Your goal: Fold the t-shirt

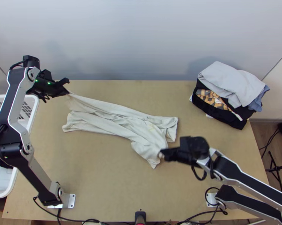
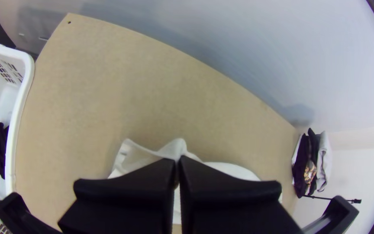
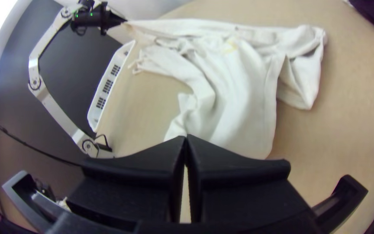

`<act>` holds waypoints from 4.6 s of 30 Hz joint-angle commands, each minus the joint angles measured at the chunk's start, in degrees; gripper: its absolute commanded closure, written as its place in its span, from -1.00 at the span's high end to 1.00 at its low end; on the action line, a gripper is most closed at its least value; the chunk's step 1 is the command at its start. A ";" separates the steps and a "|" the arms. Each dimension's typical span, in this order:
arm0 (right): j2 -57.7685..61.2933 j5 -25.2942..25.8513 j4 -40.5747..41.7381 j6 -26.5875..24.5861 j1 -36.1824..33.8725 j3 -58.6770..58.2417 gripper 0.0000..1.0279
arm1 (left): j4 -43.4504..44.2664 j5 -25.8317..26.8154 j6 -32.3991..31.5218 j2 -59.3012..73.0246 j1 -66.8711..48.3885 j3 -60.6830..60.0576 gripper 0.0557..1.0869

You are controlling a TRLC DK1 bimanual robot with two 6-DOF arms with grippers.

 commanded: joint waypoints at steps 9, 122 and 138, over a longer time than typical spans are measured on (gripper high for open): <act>2.92 -1.99 -9.74 -3.45 -0.46 8.65 0.70 | 0.40 -2.89 0.54 2.01 -0.48 2.09 -0.93; 25.60 20.25 11.27 -24.19 -27.97 65.07 -0.95 | 15.69 -9.30 -7.46 -17.77 6.56 19.93 -0.93; -5.51 19.72 -6.48 -27.18 -26.82 65.95 -0.95 | 15.25 -9.83 -10.80 -43.96 9.54 13.61 -0.93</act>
